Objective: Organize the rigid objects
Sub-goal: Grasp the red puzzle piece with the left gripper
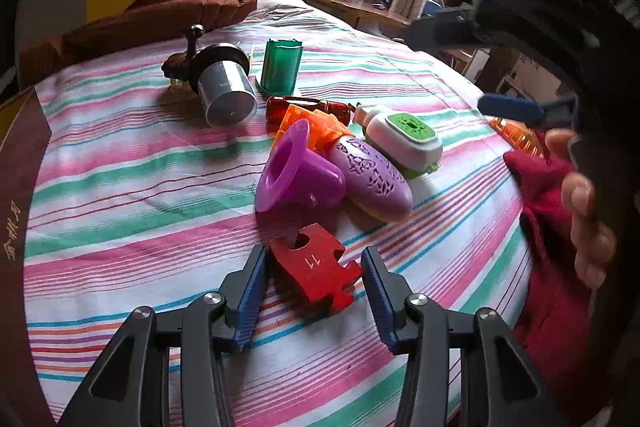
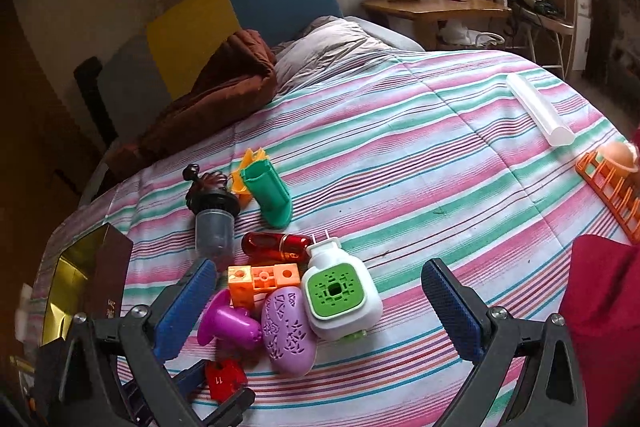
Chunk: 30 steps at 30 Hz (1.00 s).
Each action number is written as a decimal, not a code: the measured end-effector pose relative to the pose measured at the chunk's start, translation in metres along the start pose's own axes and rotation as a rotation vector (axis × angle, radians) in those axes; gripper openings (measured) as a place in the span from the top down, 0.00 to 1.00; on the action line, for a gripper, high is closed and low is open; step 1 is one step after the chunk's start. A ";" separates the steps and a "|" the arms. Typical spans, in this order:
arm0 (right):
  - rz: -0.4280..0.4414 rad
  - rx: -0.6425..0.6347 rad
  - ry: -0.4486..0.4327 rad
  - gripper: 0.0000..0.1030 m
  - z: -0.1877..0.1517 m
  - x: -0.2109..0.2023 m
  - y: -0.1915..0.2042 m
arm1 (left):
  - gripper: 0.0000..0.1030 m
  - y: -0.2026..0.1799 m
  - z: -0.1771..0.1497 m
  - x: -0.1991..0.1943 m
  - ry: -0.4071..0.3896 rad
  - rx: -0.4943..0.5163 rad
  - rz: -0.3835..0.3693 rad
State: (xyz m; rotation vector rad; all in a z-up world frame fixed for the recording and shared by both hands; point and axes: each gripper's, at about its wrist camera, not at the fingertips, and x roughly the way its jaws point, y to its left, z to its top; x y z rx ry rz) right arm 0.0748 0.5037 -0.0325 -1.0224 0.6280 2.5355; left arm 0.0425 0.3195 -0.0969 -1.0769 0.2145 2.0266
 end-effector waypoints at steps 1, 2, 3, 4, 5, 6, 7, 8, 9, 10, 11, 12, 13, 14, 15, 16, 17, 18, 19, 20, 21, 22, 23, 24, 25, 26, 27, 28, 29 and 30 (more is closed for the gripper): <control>0.003 -0.005 0.000 0.00 0.000 0.000 0.001 | 0.54 0.002 -0.002 -0.003 -0.005 0.008 0.001; 0.008 -0.008 0.001 0.00 0.000 0.000 0.002 | 0.54 0.003 -0.005 -0.006 -0.009 0.010 0.000; 0.015 -0.010 0.004 0.00 0.000 0.001 0.002 | 0.54 -0.001 -0.003 0.000 -0.010 0.009 0.000; 0.024 -0.011 0.009 0.00 -0.001 0.001 0.003 | 0.54 0.000 -0.003 -0.001 -0.010 0.008 -0.002; 0.029 -0.011 0.012 0.00 -0.001 0.002 0.003 | 0.54 0.001 -0.005 -0.003 -0.011 0.009 -0.003; 0.034 -0.014 0.017 0.00 -0.001 0.003 0.004 | 0.54 0.002 -0.005 -0.005 -0.011 0.011 -0.003; 0.036 -0.016 0.019 0.00 -0.002 0.003 0.005 | 0.54 0.003 -0.007 -0.006 -0.012 0.015 -0.002; 0.039 -0.024 0.020 0.00 -0.002 0.003 0.007 | 0.54 0.005 -0.009 -0.008 -0.013 0.019 -0.002; 0.043 -0.029 0.021 0.00 -0.002 0.003 0.008 | 0.54 0.005 -0.010 -0.009 -0.014 0.022 -0.001; 0.048 -0.036 0.021 0.00 -0.003 0.003 0.009 | 0.54 0.007 -0.011 -0.011 -0.015 0.024 0.000; 0.053 -0.040 0.022 0.00 -0.003 0.003 0.010 | 0.54 0.008 -0.013 -0.013 -0.015 0.023 -0.002; 0.067 -0.050 0.023 0.00 -0.004 0.003 0.013 | 0.54 0.010 -0.014 -0.015 -0.017 0.021 -0.006; 0.079 -0.060 0.024 0.00 -0.004 0.003 0.016 | 0.54 0.011 -0.016 -0.018 -0.018 0.019 -0.011; 0.090 -0.076 0.026 0.00 -0.005 0.003 0.021 | 0.54 0.012 -0.017 -0.020 -0.019 0.019 -0.014; 0.100 -0.101 0.031 0.00 -0.007 0.004 0.026 | 0.54 0.013 -0.019 -0.022 -0.020 0.019 -0.017; 0.105 -0.124 0.036 0.00 -0.008 0.004 0.030 | 0.54 0.014 -0.020 -0.024 -0.022 0.020 -0.018; 0.107 -0.153 0.044 0.00 -0.010 0.006 0.036 | 0.54 0.015 -0.021 -0.026 -0.024 0.020 -0.016; 0.104 -0.187 0.055 0.00 -0.013 0.008 0.044 | 0.54 0.016 -0.022 -0.028 -0.026 0.021 -0.013; 0.101 -0.214 0.064 0.00 -0.016 0.010 0.049 | 0.54 0.018 -0.024 -0.030 -0.029 0.023 -0.012; 0.098 -0.237 0.070 0.00 -0.019 0.012 0.054 | 0.54 0.019 -0.026 -0.033 -0.032 0.025 -0.014; 0.083 -0.273 0.069 0.00 -0.023 0.013 0.062 | 0.54 0.020 -0.027 -0.036 -0.035 0.027 -0.014; 0.074 -0.292 0.067 0.00 -0.025 0.013 0.065 | 0.54 0.021 -0.029 -0.039 -0.041 0.030 -0.011; 0.063 -0.320 0.065 0.00 -0.028 0.015 0.070 | 0.54 0.023 -0.032 -0.042 -0.048 0.034 -0.008; 0.057 -0.344 0.069 0.00 -0.030 0.016 0.074 | 0.54 0.024 -0.034 -0.044 -0.051 0.036 -0.006; 0.060 -0.360 0.077 0.02 -0.033 0.018 0.077 | 0.54 0.025 -0.036 -0.047 -0.055 0.037 -0.004; 0.068 -0.366 0.091 0.03 -0.035 0.021 0.079 | 0.54 0.027 -0.038 -0.049 -0.057 0.037 -0.002; 0.078 -0.367 0.108 0.04 -0.037 0.024 0.082 | 0.54 0.029 -0.039 -0.050 -0.059 0.034 -0.002; 0.084 -0.367 0.119 0.04 -0.038 0.027 0.083 | 0.54 0.032 -0.041 -0.052 -0.062 0.029 -0.003; 0.082 -0.369 0.130 0.05 -0.039 0.030 0.084 | 0.54 0.035 -0.042 -0.053 -0.064 0.022 -0.004; 0.073 -0.377 0.135 0.08 -0.040 0.032 0.084 | 0.54 0.037 -0.043 -0.055 -0.066 0.015 -0.006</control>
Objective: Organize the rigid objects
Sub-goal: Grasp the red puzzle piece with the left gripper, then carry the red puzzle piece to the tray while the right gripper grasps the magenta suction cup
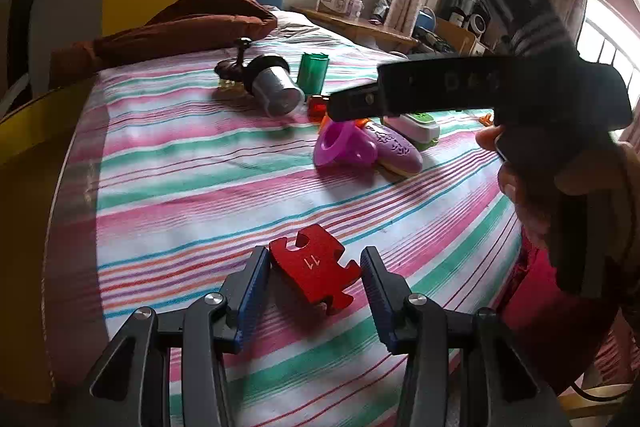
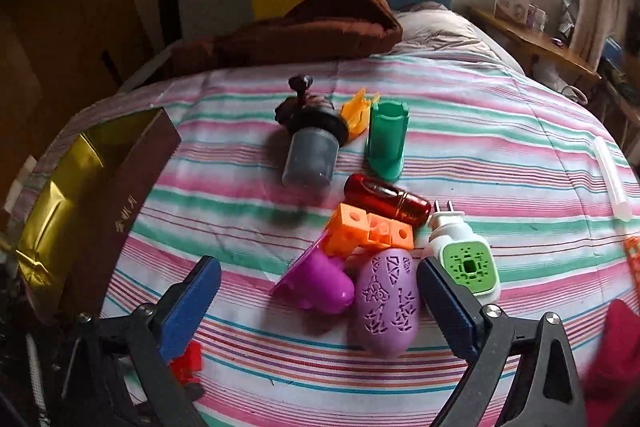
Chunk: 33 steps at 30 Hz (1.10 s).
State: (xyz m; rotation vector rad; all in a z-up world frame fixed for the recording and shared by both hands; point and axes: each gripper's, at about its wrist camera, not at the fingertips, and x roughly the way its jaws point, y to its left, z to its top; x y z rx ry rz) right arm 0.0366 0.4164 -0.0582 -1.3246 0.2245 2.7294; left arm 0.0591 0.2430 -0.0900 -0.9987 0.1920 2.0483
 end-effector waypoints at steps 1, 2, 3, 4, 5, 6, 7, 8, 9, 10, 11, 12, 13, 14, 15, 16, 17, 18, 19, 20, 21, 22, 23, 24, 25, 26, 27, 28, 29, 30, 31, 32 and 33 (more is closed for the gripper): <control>-0.004 -0.007 0.005 0.13 0.000 0.002 0.001 | 0.54 0.002 -0.001 -0.001 -0.002 -0.008 -0.003; -0.002 -0.009 0.011 0.14 0.000 0.004 0.002 | 0.54 0.005 -0.002 -0.004 -0.007 -0.017 -0.006; 0.008 -0.007 0.025 0.17 0.000 0.008 0.001 | 0.54 0.007 -0.002 -0.005 -0.012 -0.022 -0.008; 0.013 -0.006 0.038 0.19 -0.001 0.010 0.001 | 0.54 0.008 -0.002 -0.007 -0.017 -0.027 -0.011; 0.017 -0.006 0.057 0.20 -0.002 0.014 0.001 | 0.54 0.009 -0.002 -0.010 -0.024 -0.031 -0.017; 0.015 -0.010 0.071 0.20 -0.003 0.017 0.002 | 0.54 0.010 -0.002 -0.011 -0.030 -0.033 -0.019; 0.009 -0.016 0.080 0.20 -0.004 0.020 0.003 | 0.54 0.011 -0.003 -0.013 -0.036 -0.032 -0.018; 0.003 -0.025 0.079 0.20 -0.005 0.021 0.005 | 0.54 0.011 -0.002 -0.015 -0.042 -0.031 -0.018; -0.005 -0.039 0.074 0.20 -0.005 0.022 0.006 | 0.54 0.011 -0.003 -0.017 -0.046 -0.030 -0.019; -0.008 -0.058 0.072 0.20 -0.006 0.023 0.010 | 0.54 0.011 -0.003 -0.018 -0.051 -0.028 -0.019; -0.011 -0.070 0.070 0.21 -0.006 0.024 0.012 | 0.54 0.010 -0.003 -0.021 -0.056 -0.026 -0.019; -0.020 -0.095 0.068 0.25 -0.007 0.025 0.017 | 0.54 0.010 -0.004 -0.023 -0.060 -0.024 -0.021; -0.022 -0.107 0.069 0.34 -0.007 0.026 0.018 | 0.54 0.010 -0.004 -0.025 -0.065 -0.023 -0.022; -0.020 -0.122 0.074 0.39 -0.008 0.028 0.021 | 0.54 0.010 -0.005 -0.028 -0.071 -0.021 -0.021; -0.020 -0.127 0.092 0.45 -0.009 0.031 0.023 | 0.54 0.010 -0.005 -0.031 -0.078 -0.019 -0.019; -0.020 -0.125 0.111 0.45 -0.011 0.035 0.024 | 0.54 0.010 -0.006 -0.034 -0.084 -0.016 -0.017; -0.024 -0.118 0.115 0.45 -0.011 0.037 0.025 | 0.54 0.010 -0.006 -0.037 -0.092 -0.014 -0.015; -0.015 -0.098 0.108 0.45 -0.012 0.037 0.025 | 0.54 0.011 -0.006 -0.040 -0.098 -0.013 -0.013; 0.005 -0.073 0.097 0.45 -0.012 0.037 0.024 | 0.54 0.011 -0.006 -0.043 -0.106 -0.012 -0.011; 0.041 -0.037 0.082 0.45 -0.013 0.037 0.023 | 0.54 0.013 -0.006 -0.048 -0.116 -0.013 -0.009; 0.074 0.003 0.066 0.45 -0.015 0.037 0.022 | 0.54 0.013 -0.006 -0.052 -0.123 -0.013 -0.007; 0.095 0.033 0.053 0.45 -0.018 0.039 0.021 | 0.54 0.015 -0.006 -0.055 -0.128 -0.013 -0.007; 0.105 0.052 0.043 0.45 -0.021 0.040 0.020 | 0.54 0.016 -0.006 -0.060 -0.136 -0.015 -0.007; 0.101 0.064 0.003 0.45 -0.027 0.038 0.020 | 0.54 0.017 -0.006 -0.064 -0.144 -0.017 -0.007; 0.095 0.067 -0.022 0.45 -0.030 0.036 0.022 | 0.54 0.018 -0.006 -0.070 -0.154 -0.019 -0.005; 0.092 0.071 -0.038 0.45 -0.033 0.035 0.022 | 0.54 0.019 -0.006 -0.074 -0.162 -0.021 -0.004; 0.088 0.077 -0.056 0.45 -0.037 0.032 0.023 | 0.54 0.020 -0.005 -0.078 -0.171 -0.024 -0.006; 0.085 0.081 -0.063 0.45 -0.038 0.031 0.023 | 0.54 0.021 -0.005 -0.082 -0.182 -0.027 -0.009; 0.081 0.085 -0.066 0.45 -0.039 0.030 0.024 | 0.54 0.022 -0.004 -0.086 -0.188 -0.029 -0.007; 0.077 0.085 -0.065 0.45 -0.039 0.028 0.025 | 0.54 0.023 -0.003 -0.089 -0.194 -0.032 -0.005; 0.078 0.085 -0.059 0.45 -0.037 0.028 0.026 | 0.54 0.025 -0.002 -0.092 -0.200 -0.035 -0.006; 0.082 0.086 -0.054 0.45 -0.036 0.028 0.025 | 0.54 0.027 0.000 -0.095 -0.205 -0.040 -0.005; 0.089 0.087 -0.048 0.45 -0.035 0.028 0.026 | 0.54 0.030 0.001 -0.097 -0.208 -0.047 -0.001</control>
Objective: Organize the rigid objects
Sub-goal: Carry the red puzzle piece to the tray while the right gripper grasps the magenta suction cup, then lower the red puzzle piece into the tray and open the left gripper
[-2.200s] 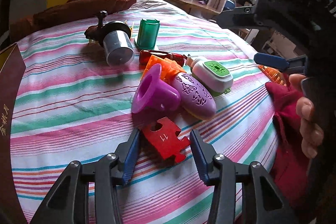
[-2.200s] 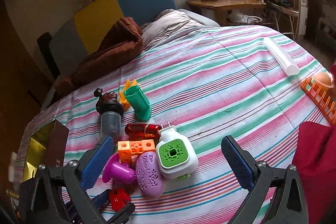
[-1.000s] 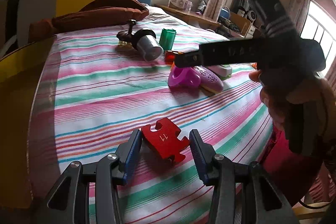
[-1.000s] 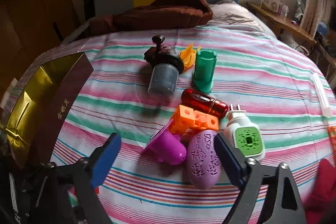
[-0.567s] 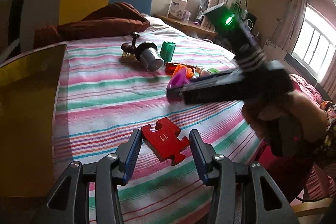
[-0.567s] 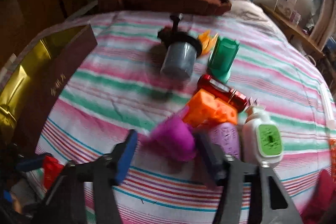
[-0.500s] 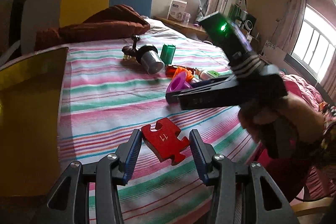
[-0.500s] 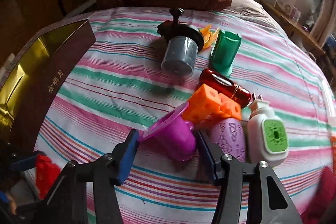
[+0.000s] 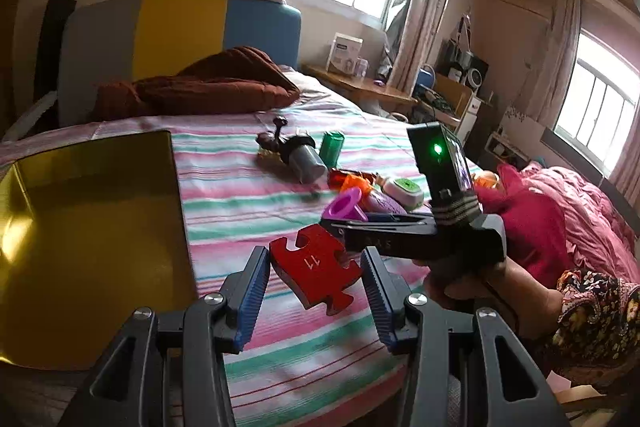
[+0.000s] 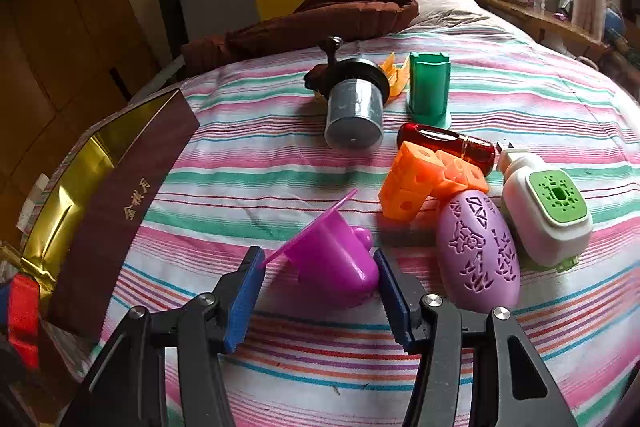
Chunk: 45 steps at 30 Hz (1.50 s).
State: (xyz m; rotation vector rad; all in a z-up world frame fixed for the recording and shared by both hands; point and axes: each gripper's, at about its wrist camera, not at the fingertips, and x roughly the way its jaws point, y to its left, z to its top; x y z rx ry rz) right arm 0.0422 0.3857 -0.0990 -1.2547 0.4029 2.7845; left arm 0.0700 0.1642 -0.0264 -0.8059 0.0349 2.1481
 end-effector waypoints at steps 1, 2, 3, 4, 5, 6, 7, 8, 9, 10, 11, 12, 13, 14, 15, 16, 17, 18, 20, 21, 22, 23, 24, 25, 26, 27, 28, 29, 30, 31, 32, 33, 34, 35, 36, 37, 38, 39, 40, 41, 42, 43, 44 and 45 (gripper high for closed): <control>0.002 0.000 0.003 0.45 0.001 0.000 0.001 | 0.54 0.003 0.001 -0.002 -0.002 -0.008 0.006; 0.003 0.000 0.004 0.45 0.002 -0.001 0.001 | 0.54 0.008 0.003 -0.003 -0.003 -0.021 0.012; 0.007 0.001 0.006 0.45 0.002 -0.002 0.001 | 0.54 0.012 0.003 -0.005 -0.003 -0.032 0.019; 0.010 0.004 0.009 0.45 0.003 -0.001 0.002 | 0.54 0.017 0.004 -0.007 -0.004 -0.043 0.028; 0.014 0.006 0.012 0.45 0.004 -0.002 0.003 | 0.54 0.024 0.005 -0.008 -0.003 -0.056 0.040; 0.018 0.010 0.018 0.45 0.005 -0.003 0.004 | 0.54 0.029 0.005 -0.010 -0.004 -0.066 0.049; 0.020 0.012 0.021 0.45 0.004 -0.006 0.003 | 0.54 0.035 0.005 -0.012 -0.006 -0.076 0.057; 0.022 0.015 0.027 0.45 0.005 -0.008 0.005 | 0.54 0.043 0.006 -0.015 -0.008 -0.090 0.072; 0.024 0.017 0.030 0.45 0.005 -0.010 0.006 | 0.54 0.049 0.007 -0.016 -0.008 -0.101 0.085; 0.030 0.019 0.033 0.45 0.007 -0.014 0.009 | 0.54 0.056 0.007 -0.018 -0.007 -0.113 0.097; 0.033 0.019 0.032 0.45 0.007 -0.016 0.010 | 0.54 0.065 0.008 -0.020 -0.005 -0.130 0.109; 0.037 0.017 0.031 0.45 0.008 -0.020 0.014 | 0.54 0.073 0.008 -0.022 -0.003 -0.144 0.121; 0.041 0.016 0.029 0.45 0.009 -0.023 0.017 | 0.54 0.081 0.009 -0.023 0.003 -0.156 0.132; 0.048 0.016 0.024 0.45 0.010 -0.027 0.021 | 0.54 0.089 0.009 -0.025 0.011 -0.169 0.148; 0.057 0.019 0.018 0.45 0.012 -0.030 0.025 | 0.54 0.097 0.009 -0.026 0.013 -0.182 0.164; 0.066 0.021 0.012 0.45 0.013 -0.032 0.028 | 0.54 0.107 0.008 -0.028 0.016 -0.200 0.183; 0.078 0.025 0.003 0.45 0.015 -0.036 0.034 | 0.54 0.114 0.007 -0.029 0.021 -0.212 0.196; 0.083 0.028 -0.004 0.45 0.015 -0.038 0.037 | 0.54 0.120 0.005 -0.031 0.023 -0.224 0.210; 0.091 0.026 -0.016 0.45 0.017 -0.040 0.046 | 0.54 0.136 0.002 -0.037 0.024 -0.255 0.237; 0.089 0.023 -0.017 0.45 0.017 -0.040 0.049 | 0.54 0.141 0.002 -0.038 0.025 -0.266 0.243; 0.087 0.020 -0.018 0.45 0.017 -0.041 0.053 | 0.54 0.148 0.001 -0.041 0.025 -0.278 0.252; 0.088 0.020 -0.018 0.45 0.017 -0.041 0.056 | 0.54 0.155 0.000 -0.042 0.027 -0.287 0.262; 0.097 0.023 -0.016 0.45 0.016 -0.040 0.060 | 0.54 0.160 0.001 -0.042 0.033 -0.292 0.268; 0.103 0.026 -0.015 0.45 0.016 -0.040 0.061 | 0.54 0.165 0.002 -0.042 0.041 -0.293 0.274; 0.109 0.029 -0.011 0.45 0.015 -0.040 0.065 | 0.54 0.171 0.004 -0.042 0.050 -0.295 0.284; 0.111 0.031 -0.009 0.45 0.016 -0.039 0.068 | 0.54 0.176 0.008 -0.038 0.062 -0.301 0.289; 0.115 0.030 -0.007 0.45 0.016 -0.039 0.070 | 0.54 0.182 0.010 -0.036 0.079 -0.309 0.294; 0.120 0.027 -0.006 0.45 0.016 -0.039 0.074 | 0.54 0.189 0.014 -0.033 0.092 -0.314 0.308; 0.123 0.020 -0.005 0.45 0.017 -0.039 0.079 | 0.54 0.195 0.018 -0.030 0.101 -0.314 0.318; 0.124 0.011 -0.004 0.45 0.018 -0.039 0.084 | 0.54 0.199 0.022 -0.027 0.116 -0.312 0.324; 0.125 0.002 -0.004 0.45 0.019 -0.039 0.088 | 0.54 0.206 0.026 -0.024 0.136 -0.313 0.338; 0.128 -0.009 -0.005 0.45 0.020 -0.039 0.094 | 0.54 0.211 0.030 -0.021 0.144 -0.316 0.345; 0.132 -0.016 -0.005 0.45 0.022 -0.039 0.098 | 0.54 0.216 0.034 -0.017 0.153 -0.323 0.345; 0.138 -0.022 -0.005 0.45 0.024 -0.039 0.103 | 0.54 0.223 0.039 -0.012 0.169 -0.338 0.347; 0.146 -0.029 -0.005 0.45 0.026 -0.039 0.109 | 0.54 0.228 0.040 -0.009 0.174 -0.352 0.350; 0.152 -0.035 -0.006 0.45 0.028 -0.039 0.114 | 0.54 0.236 0.043 -0.007 0.178 -0.371 0.351; 0.160 -0.048 -0.006 0.45 0.031 -0.038 0.122 | 0.54 0.244 0.047 -0.003 0.193 -0.396 0.356; 0.164 -0.059 -0.007 0.45 0.033 -0.038 0.127 | 0.54 0.250 0.049 0.000 0.201 -0.408 0.362; 0.168 -0.072 -0.007 0.45 0.035 -0.037 0.134 | 0.54 0.254 0.050 0.002 0.203 -0.415 0.367; 0.170 -0.084 -0.006 0.45 0.036 -0.037 0.139 | 0.54 0.259 0.053 0.005 0.209 -0.421 0.378; 0.174 -0.096 0.000 0.45 0.039 -0.034 0.146 | 0.54 0.264 0.055 0.008 0.216 -0.424 0.388; 0.181 -0.106 0.005 0.45 0.041 -0.032 0.151 | 0.54 0.269 0.056 0.011 0.221 -0.430 0.397; 0.186 -0.113 0.009 0.45 0.042 -0.031 0.156 | 0.54 0.275 0.057 0.014 0.230 -0.440 0.406; 0.192 -0.124 0.015 0.45 0.043 -0.029 0.163 | 0.54 0.281 0.058 0.018 0.241 -0.459 0.406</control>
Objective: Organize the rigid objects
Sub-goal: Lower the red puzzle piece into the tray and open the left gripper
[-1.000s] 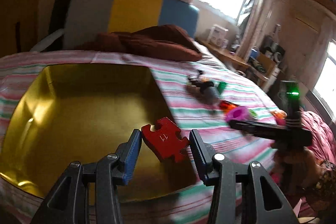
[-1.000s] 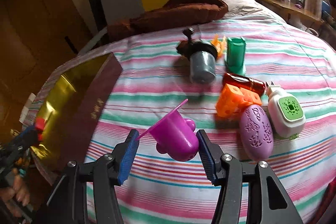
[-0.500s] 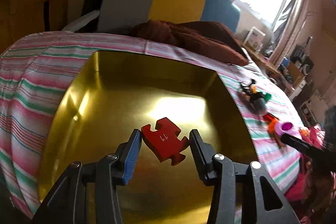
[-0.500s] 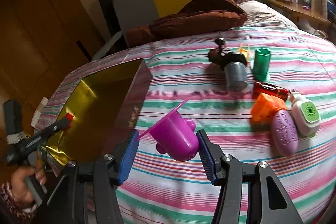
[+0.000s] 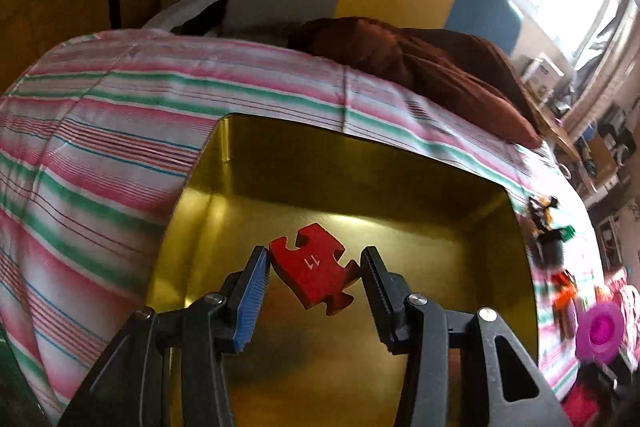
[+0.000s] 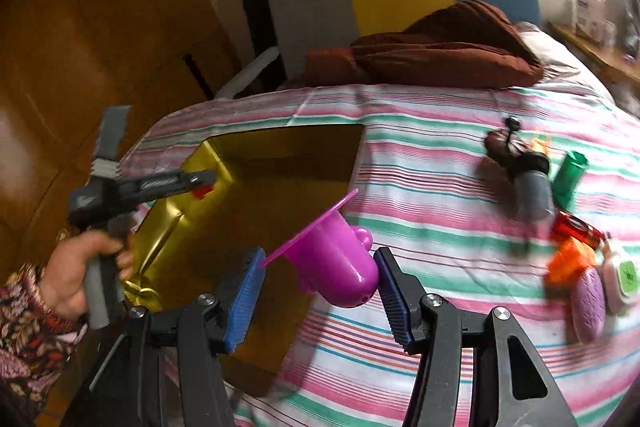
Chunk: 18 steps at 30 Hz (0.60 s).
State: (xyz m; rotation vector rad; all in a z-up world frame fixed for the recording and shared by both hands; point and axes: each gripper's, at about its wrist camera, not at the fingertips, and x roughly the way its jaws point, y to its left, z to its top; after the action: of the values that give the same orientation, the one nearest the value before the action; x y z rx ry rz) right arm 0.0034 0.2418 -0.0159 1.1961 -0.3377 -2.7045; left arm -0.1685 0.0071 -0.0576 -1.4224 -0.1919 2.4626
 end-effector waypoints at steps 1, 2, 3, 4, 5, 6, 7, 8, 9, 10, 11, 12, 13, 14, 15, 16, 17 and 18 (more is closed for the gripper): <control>0.004 -0.012 0.006 0.45 0.002 0.003 0.005 | 0.54 0.003 0.003 0.004 0.011 -0.022 -0.009; 0.006 -0.020 0.009 0.45 0.004 0.005 0.009 | 0.54 0.006 0.006 0.007 0.018 -0.038 -0.013; 0.011 -0.034 0.015 0.45 0.006 0.009 0.015 | 0.54 0.009 0.007 0.010 0.026 -0.052 -0.009; 0.015 -0.043 0.021 0.45 0.007 0.011 0.020 | 0.54 0.010 0.010 0.013 0.033 -0.061 0.001; 0.019 -0.049 0.025 0.45 0.008 0.013 0.023 | 0.54 0.012 0.013 0.016 0.037 -0.068 0.009; 0.025 -0.059 0.030 0.45 0.010 0.016 0.028 | 0.54 0.012 0.015 0.018 0.041 -0.076 0.006; 0.030 -0.065 0.034 0.45 0.011 0.018 0.032 | 0.54 0.013 0.016 0.021 0.045 -0.082 -0.002; 0.035 -0.073 0.042 0.45 0.012 0.020 0.035 | 0.54 0.012 0.018 0.023 0.048 -0.086 -0.003; 0.038 -0.082 0.050 0.45 0.013 0.024 0.040 | 0.54 0.011 0.020 0.024 0.048 -0.088 0.004; 0.039 -0.087 0.054 0.45 0.013 0.026 0.044 | 0.54 0.011 0.021 0.025 0.044 -0.090 0.009; 0.043 -0.093 0.059 0.45 0.014 0.029 0.047 | 0.54 0.011 0.023 0.026 0.038 -0.094 0.009; 0.048 -0.099 0.065 0.45 0.014 0.031 0.051 | 0.54 0.011 0.024 0.027 0.034 -0.098 0.010; 0.050 -0.105 0.068 0.45 0.013 0.033 0.054 | 0.54 0.011 0.025 0.028 0.027 -0.103 0.011; 0.051 -0.110 0.070 0.45 0.013 0.034 0.057 | 0.54 0.011 0.026 0.028 0.021 -0.105 0.011; 0.054 -0.114 0.074 0.45 0.012 0.036 0.059 | 0.54 0.011 0.026 0.028 0.016 -0.106 0.014; 0.056 -0.114 0.076 0.45 0.012 0.037 0.060 | 0.52 0.011 0.025 0.027 0.011 -0.109 0.009; 0.059 -0.114 0.080 0.45 0.011 0.039 0.060 | 0.51 0.012 0.026 0.026 0.008 -0.114 -0.003; 0.061 -0.112 0.085 0.45 0.009 0.040 0.060 | 0.51 0.014 0.026 0.024 0.001 -0.122 -0.018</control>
State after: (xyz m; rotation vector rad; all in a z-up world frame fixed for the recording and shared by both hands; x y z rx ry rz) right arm -0.0265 0.1755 -0.0218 1.2440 -0.2044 -2.5746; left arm -0.2047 0.0022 -0.0682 -1.4634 -0.3586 2.4728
